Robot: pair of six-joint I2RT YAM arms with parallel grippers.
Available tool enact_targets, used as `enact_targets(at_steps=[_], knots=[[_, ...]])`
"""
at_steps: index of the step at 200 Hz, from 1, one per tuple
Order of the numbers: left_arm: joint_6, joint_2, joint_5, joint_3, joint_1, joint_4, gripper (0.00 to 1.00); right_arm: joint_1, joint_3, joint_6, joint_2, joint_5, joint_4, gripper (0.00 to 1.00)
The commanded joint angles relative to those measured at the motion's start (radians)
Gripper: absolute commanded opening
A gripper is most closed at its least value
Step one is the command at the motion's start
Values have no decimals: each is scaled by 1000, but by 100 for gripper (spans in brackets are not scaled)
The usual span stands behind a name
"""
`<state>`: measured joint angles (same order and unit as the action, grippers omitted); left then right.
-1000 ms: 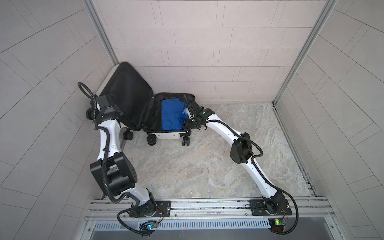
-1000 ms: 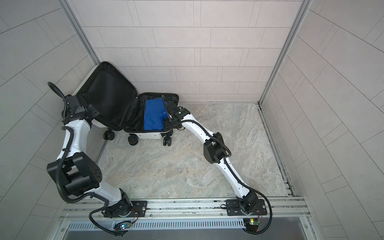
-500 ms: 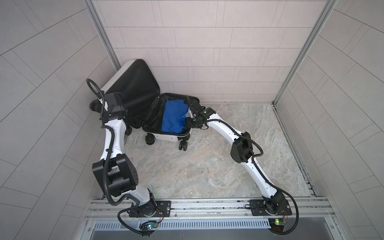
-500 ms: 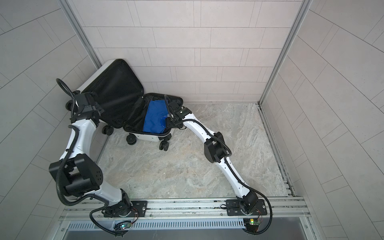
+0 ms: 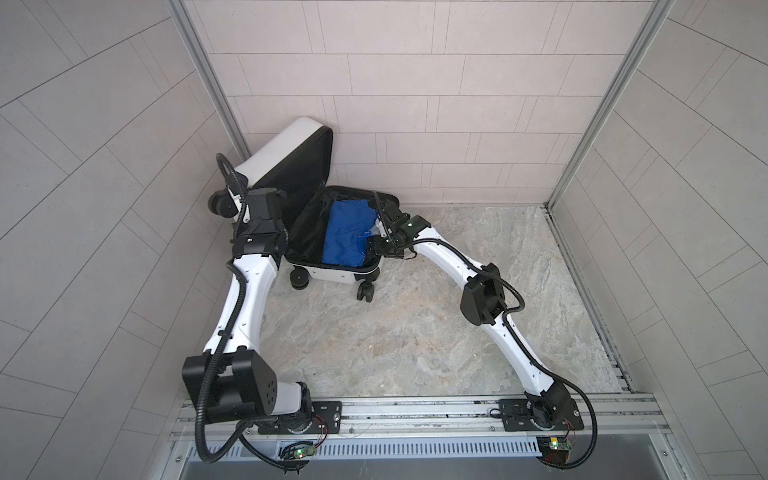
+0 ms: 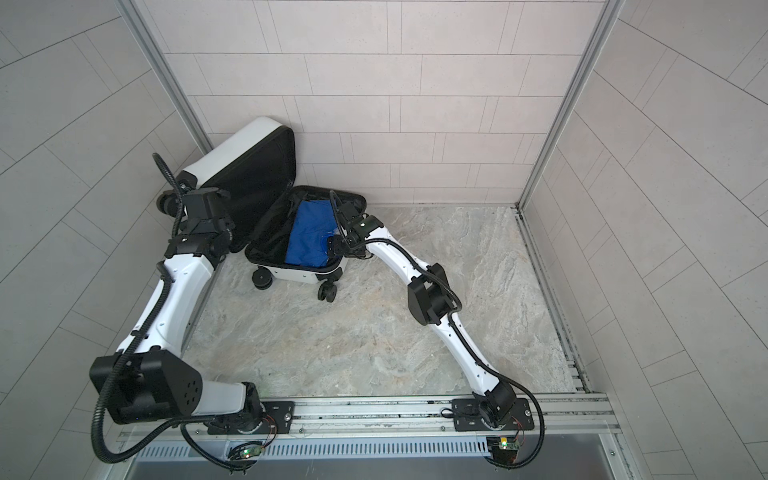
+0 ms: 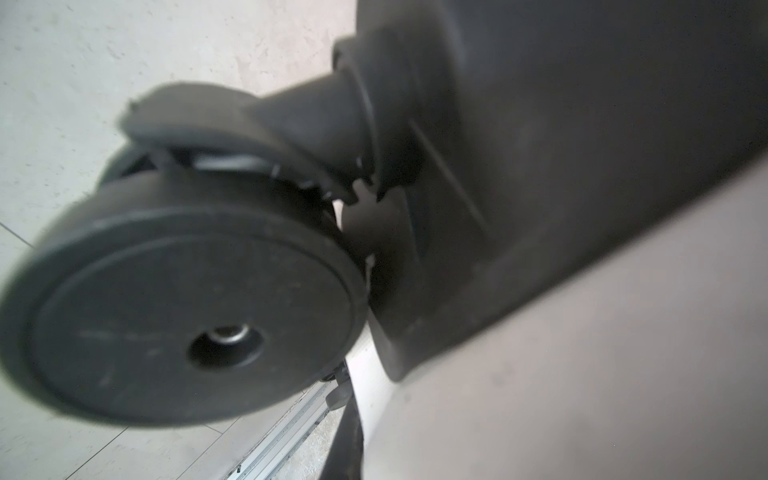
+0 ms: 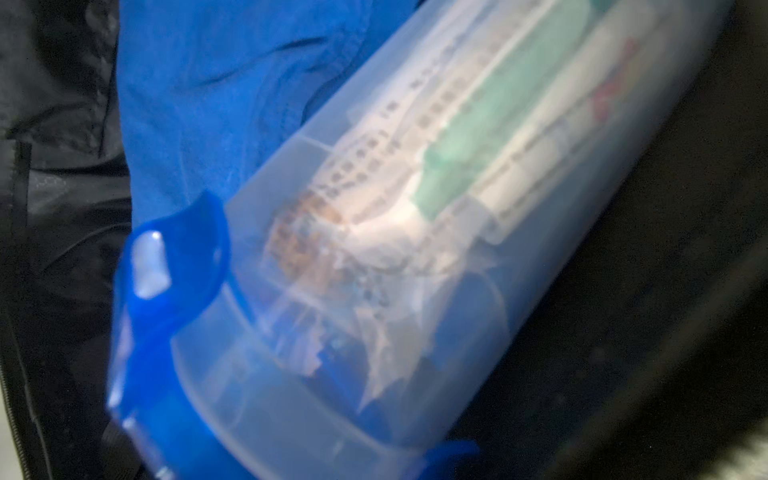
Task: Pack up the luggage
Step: 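Grasp the suitcase lid edge with the left gripper and lift it upward, then swing the lid shut with the left gripper while the right steadies the suitcase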
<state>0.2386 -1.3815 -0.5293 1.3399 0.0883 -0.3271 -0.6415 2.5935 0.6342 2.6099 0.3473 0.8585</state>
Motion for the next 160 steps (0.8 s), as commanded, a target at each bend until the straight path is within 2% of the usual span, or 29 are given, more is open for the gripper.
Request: enact_targets(at_steps=[1, 39, 86, 97, 132, 160], knots=[[-30, 51, 78, -11, -47, 33, 0, -3, 7, -7, -94, 46, -13, 84], [-27, 62, 71, -34, -62, 31, 0, 40, -28, -48, -189, 54, 49, 85], [-29, 97, 72, -74, -63, 33, 0, 97, -235, -104, -356, 15, 35, 83], [-27, 102, 77, -79, -65, 31, 0, 112, -291, -112, -387, 6, 22, 79], [-21, 118, 79, -90, -82, 27, 0, 153, -468, -109, -450, -14, -37, 56], [-10, 123, 70, -95, -111, 21, 0, 165, -560, -76, -439, 1, -109, 47]])
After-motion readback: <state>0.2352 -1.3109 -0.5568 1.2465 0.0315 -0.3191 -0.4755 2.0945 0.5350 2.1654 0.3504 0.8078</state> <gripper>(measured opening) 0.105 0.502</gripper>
